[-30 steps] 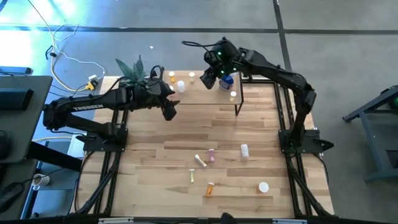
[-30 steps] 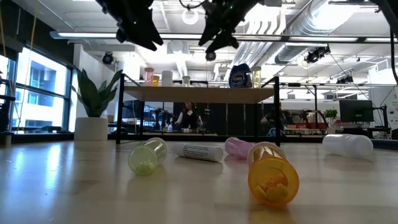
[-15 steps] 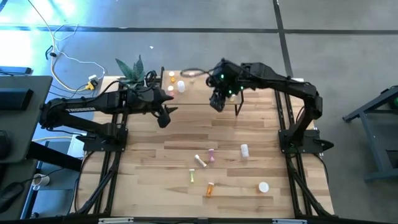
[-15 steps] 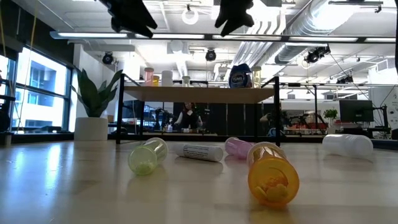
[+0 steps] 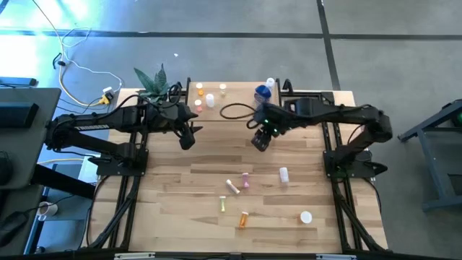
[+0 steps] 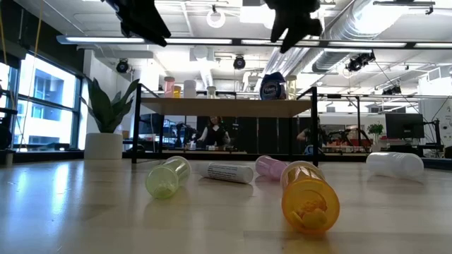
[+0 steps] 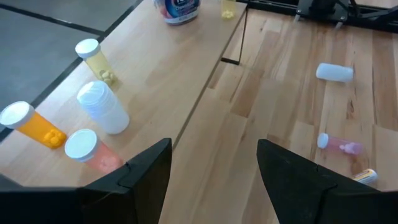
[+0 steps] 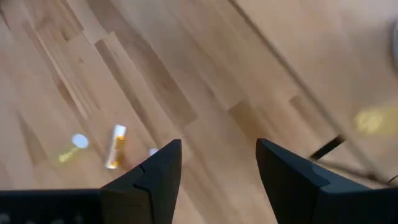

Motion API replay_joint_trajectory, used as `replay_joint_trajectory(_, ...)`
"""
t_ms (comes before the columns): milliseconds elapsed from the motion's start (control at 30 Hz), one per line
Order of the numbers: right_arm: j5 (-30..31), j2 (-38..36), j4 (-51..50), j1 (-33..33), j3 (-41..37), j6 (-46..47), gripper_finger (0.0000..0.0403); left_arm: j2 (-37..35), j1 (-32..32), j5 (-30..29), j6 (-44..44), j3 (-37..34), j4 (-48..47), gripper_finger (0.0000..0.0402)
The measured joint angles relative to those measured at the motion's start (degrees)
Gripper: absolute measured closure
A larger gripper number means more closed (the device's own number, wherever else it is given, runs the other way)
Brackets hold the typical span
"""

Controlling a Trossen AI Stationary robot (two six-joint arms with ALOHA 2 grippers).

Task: Pick and place medicine bottles onto shelf by color
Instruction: Put the pink pill bottle on the shelf

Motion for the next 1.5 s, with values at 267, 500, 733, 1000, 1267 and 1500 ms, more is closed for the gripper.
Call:
replay_joint_trajectory(267,3.92,-6.48,8.44,6.52,-11.86,20.74,0.0206,0.0,0.0,0.04,-0.01,0.0,0.0,0.0174)
replay_joint_trajectory(500,4.74,-2.95,15.59,11.17,-12.99,33.16,0.0206,0.0,0.0,0.04,-0.02,0.0,-0.05,0.0174)
replay_joint_trajectory(733,3.86,4.46,23.43,13.82,-12.95,38.26,0.0206,0.02,0.0,-0.11,-0.49,0.0,-0.92,0.0174)
replay_joint_trajectory(1000,1.88,11.7,24.24,15.78,-12.96,42.32,0.0206,0.02,0.0,-0.11,-0.66,0.0,-2.66,0.0174)
replay_joint_trajectory(1267,1.67,16.81,23.73,16.49,-12.97,43.72,0.0206,0.02,0.0,0.3,-4.21,0.0,-5.49,0.0174)
replay_joint_trajectory(1500,1.08,20.13,23.4,16.03,-12.97,46.15,0.0206,0.04,-1.29,0.31,-8.89,0.0,-10.43,0.0174)
